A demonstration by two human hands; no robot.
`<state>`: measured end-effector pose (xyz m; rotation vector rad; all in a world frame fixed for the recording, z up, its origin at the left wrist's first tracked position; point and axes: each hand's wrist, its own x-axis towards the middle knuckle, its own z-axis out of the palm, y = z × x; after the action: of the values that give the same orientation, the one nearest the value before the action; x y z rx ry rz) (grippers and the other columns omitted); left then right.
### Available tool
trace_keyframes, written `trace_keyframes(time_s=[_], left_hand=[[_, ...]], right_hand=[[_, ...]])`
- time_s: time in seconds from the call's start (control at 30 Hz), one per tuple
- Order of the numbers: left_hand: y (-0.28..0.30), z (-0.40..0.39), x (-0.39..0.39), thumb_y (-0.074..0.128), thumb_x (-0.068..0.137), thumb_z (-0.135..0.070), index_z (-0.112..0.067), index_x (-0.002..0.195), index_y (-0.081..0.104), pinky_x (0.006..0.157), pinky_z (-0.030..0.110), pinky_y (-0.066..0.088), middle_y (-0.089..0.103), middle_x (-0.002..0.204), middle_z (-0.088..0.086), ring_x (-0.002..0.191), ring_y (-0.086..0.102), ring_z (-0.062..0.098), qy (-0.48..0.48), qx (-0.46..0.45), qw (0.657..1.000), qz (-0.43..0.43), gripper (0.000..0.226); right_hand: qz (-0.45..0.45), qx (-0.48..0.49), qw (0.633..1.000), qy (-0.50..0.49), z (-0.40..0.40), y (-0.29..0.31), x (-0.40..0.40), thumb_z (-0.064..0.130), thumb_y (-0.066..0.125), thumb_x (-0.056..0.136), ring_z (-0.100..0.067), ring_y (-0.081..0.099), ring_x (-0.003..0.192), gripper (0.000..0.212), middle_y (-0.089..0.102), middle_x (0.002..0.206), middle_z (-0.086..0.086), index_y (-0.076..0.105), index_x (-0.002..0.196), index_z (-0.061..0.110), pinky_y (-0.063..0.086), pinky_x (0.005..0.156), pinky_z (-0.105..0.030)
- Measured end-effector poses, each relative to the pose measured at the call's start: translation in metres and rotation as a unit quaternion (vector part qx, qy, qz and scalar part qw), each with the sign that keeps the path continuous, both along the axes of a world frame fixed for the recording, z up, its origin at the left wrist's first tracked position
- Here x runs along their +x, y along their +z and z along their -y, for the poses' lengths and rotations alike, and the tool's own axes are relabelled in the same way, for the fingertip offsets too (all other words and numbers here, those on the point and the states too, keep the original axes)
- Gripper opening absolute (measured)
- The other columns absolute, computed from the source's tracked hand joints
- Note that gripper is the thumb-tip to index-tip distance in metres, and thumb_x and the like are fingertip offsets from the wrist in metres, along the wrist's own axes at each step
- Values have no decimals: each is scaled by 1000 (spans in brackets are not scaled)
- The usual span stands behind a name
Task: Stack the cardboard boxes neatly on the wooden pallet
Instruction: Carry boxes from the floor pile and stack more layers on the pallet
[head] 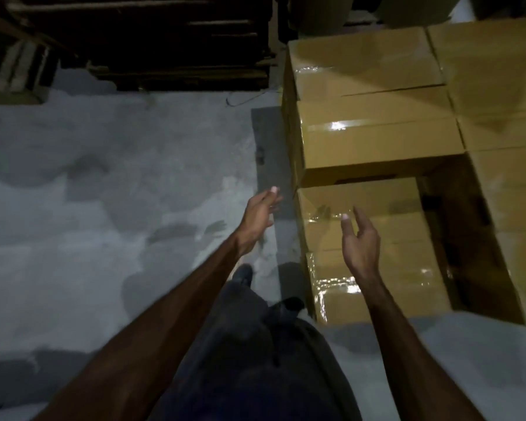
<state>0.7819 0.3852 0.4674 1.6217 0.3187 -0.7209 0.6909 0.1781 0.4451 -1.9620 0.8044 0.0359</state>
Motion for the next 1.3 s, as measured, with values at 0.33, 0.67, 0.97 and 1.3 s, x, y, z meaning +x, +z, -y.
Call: trace_keyframes(time_s=[0.33, 0.67, 0.97, 1.3], left_hand=[[69, 2, -135, 42, 110, -52, -22, 150, 56, 113, 56, 46, 62, 147, -1, 134, 58, 21, -117, -44, 990, 65, 52], [124, 22, -241, 43, 111, -46, -20, 149, 57, 112, 57, 48, 62, 147, 0, 134, 59, 20, -226, -72, 962, 136, 48], [148, 151, -359, 43, 112, -39, -20, 151, 55, 113, 56, 47, 59, 150, 0, 137, 56, 20, -347, -101, 918, 165, 45], [170, 369, -528, 55, 94, -54, -26, 143, 63, 103, 49, 52, 67, 140, -5, 131, 61, 17, -395, -154, 895, 134, 56]], right_hand=[[120, 99, 976, -151, -57, 78, -153, 31, 57, 108, -7, 55, 131, 44, 61, 146, 2, 57, 148, 14, 45, 105, -19], [180, 116, 922, -322, -63, 137, -324, 31, 57, 108, -3, 61, 124, 35, 68, 133, 9, 64, 141, 20, 52, 108, -34], [210, 66, 894, -389, 34, 154, -450, 29, 59, 107, -4, 63, 122, 36, 69, 133, 3, 65, 140, 16, 53, 110, -44], [195, 33, 856, -478, 213, 175, -643, 32, 65, 104, 4, 66, 114, 32, 72, 127, 9, 70, 132, 18, 52, 110, -50]])
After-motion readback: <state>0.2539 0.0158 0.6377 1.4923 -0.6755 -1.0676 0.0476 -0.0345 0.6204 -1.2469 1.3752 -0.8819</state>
